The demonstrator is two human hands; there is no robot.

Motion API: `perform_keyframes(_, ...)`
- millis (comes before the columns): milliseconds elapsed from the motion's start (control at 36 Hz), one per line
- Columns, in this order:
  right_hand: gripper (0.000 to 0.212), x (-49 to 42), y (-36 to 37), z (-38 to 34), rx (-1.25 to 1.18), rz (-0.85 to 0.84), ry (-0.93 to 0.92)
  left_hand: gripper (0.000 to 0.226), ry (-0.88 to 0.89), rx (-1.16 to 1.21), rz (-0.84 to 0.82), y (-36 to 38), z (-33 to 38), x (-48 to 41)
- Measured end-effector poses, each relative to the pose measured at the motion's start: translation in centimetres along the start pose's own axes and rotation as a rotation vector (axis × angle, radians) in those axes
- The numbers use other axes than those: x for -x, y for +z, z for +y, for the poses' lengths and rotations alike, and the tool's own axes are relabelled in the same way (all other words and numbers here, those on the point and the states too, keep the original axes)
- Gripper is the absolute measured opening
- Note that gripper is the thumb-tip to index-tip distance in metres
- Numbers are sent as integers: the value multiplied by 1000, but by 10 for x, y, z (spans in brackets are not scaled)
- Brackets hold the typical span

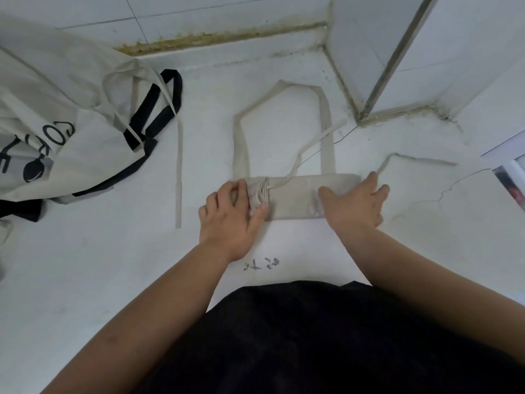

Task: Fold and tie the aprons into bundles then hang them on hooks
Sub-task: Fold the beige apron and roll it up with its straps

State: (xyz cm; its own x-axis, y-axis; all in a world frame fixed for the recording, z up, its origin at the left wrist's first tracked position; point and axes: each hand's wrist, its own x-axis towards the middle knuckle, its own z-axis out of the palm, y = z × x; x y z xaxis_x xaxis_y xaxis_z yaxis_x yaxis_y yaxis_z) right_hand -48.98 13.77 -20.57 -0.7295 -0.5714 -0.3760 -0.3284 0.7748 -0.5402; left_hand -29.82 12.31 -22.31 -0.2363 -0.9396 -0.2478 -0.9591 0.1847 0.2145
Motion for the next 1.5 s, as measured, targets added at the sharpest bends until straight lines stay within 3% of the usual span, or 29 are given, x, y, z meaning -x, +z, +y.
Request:
perform_keyframes(83,93,-2,-7,-3,-364,12,177,61,-42,93,25,0,1,-3)
perform_keyframes(167,92,-7,-21,-3,-650,85,390,56,-52,87,23,1,1,-6)
perform_keyframes(222,79,-10,-28,-5,-823,37,504,56,-53,68,19,1,2,-10)
perform_keyframes(250,62,-10,-30,-6,-930,-24,536,56,-55,55,14,1,2,-12)
perform_keyframes(306,29,-2,-28,-8,-1069,-133,542,56,-55,43,4,1,2,-14)
perform_keyframes(333,24,1,-26,-8,-1081,-162,515,56,-55,44,1,1,2,-14)
perform_keyframes(528,26,5,-16,-8,-1335,-292,504,56,-68,54,-19,-1,3,-15)
perform_keyframes(583,18,1,-10,-4,-1195,-249,458,57,-66,52,-26,-1,3,-14)
perform_keyframes(611,12,0,-8,-2,-1011,-178,388,57,-65,48,-32,-2,3,-14)
perform_keyframes(694,8,-3,-6,2,-222,57,-116,58,-41,15,-41,-4,4,-14)
perform_keyframes(722,6,-3,-5,3,-27,66,-294,59,-35,-4,-39,-6,6,-14)
perform_keyframes(806,26,8,0,-7,444,40,-680,58,27,-99,7,-9,12,-15)
perform_keyframes(861,33,14,5,-16,592,47,-883,52,91,-116,44,-12,15,-17)
perform_keyframes(917,32,18,13,-22,652,-53,-937,49,148,-39,46,-15,15,-20)
perform_keyframes(972,34,16,20,-22,614,-204,-818,48,245,41,53,-17,16,-22)
perform_keyframes(1056,31,10,25,-22,469,-261,-714,42,334,122,42,-14,18,-26)
perform_keyframes(1195,21,7,21,-22,372,-364,-745,29,231,420,8,-14,18,-33)
perform_keyframes(1278,16,5,13,-25,284,-470,-748,26,153,474,-20,-17,19,-40)
perform_keyframes(1333,12,4,7,-31,155,-558,-651,19,125,469,-55,-18,20,-44)
perform_keyframes(1417,36,-2,5,-35,99,-576,-514,6,123,518,-50,-20,20,-48)
perform_keyframes(1500,29,-1,9,-37,178,-575,-594,6,91,708,-19,-22,14,-44)
